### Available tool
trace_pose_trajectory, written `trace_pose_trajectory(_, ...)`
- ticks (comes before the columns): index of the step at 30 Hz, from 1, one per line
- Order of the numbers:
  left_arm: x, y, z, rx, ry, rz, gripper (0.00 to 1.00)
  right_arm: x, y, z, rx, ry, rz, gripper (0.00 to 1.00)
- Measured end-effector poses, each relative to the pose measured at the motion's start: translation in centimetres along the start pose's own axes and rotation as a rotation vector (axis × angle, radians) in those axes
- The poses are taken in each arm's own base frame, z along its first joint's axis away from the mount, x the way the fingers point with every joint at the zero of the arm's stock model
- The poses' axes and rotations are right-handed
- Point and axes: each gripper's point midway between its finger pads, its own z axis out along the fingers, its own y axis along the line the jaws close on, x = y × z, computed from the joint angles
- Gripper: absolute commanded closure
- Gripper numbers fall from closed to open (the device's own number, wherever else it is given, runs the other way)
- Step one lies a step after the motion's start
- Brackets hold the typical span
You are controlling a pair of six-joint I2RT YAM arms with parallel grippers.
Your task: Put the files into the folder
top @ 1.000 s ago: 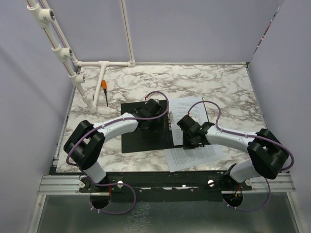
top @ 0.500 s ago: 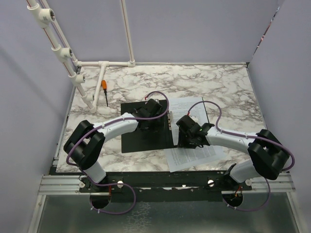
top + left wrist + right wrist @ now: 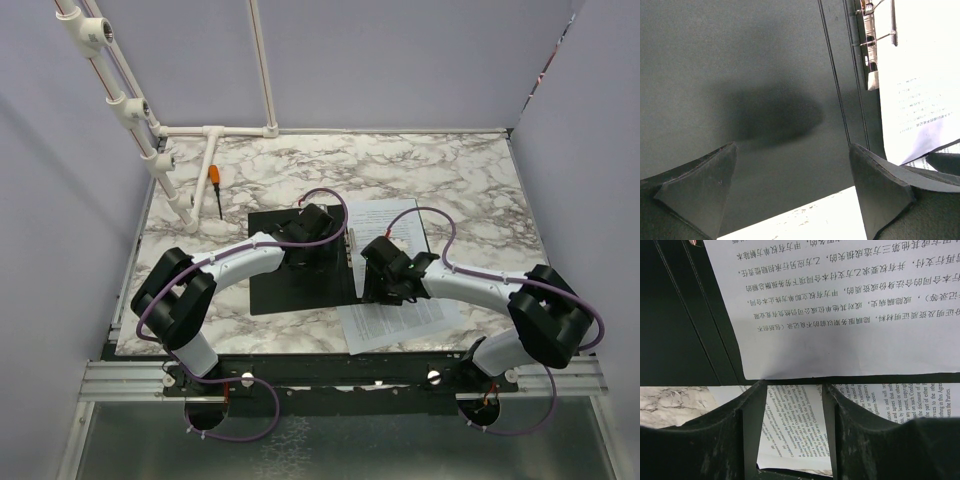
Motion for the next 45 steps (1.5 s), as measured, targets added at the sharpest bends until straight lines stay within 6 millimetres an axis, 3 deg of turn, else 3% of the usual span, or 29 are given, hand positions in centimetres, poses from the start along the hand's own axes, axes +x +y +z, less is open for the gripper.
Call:
trace_pose_trajectory(9,0.2,0.3,-0.2,-0.009,0.009,0.012,0.07,-0.3,-0.5,-0.6,0.013,-0.016,-0.012,0.46)
trace_pose_trajectory(19,0.7,-0.5,-1.4,0.019,0.016,0.037,0.07,-1.0,-0.5,-4.9,-0.069,-0.064,-0.093,0.48)
trace_pose_trajectory(25,1.5,-1.2,-1.2,0.026,0.033,0.059,0.07,0.8,-2.0,-4.3,-0.039,-0.004,-0.12,0.49)
trace_pose_trajectory(35,3.0,-0.4,0.9,-0.013,0.091,0.067,0.07,3.1,-4.2,-2.3,0.045,0.076,-0.12,0.51)
trace_pose_trajectory(45,2.5,0.1,1.6,-0.033,0.06,0.056,0.07,2.7,-4.7,-1.9,0.126,0.08,-0.057,0.53)
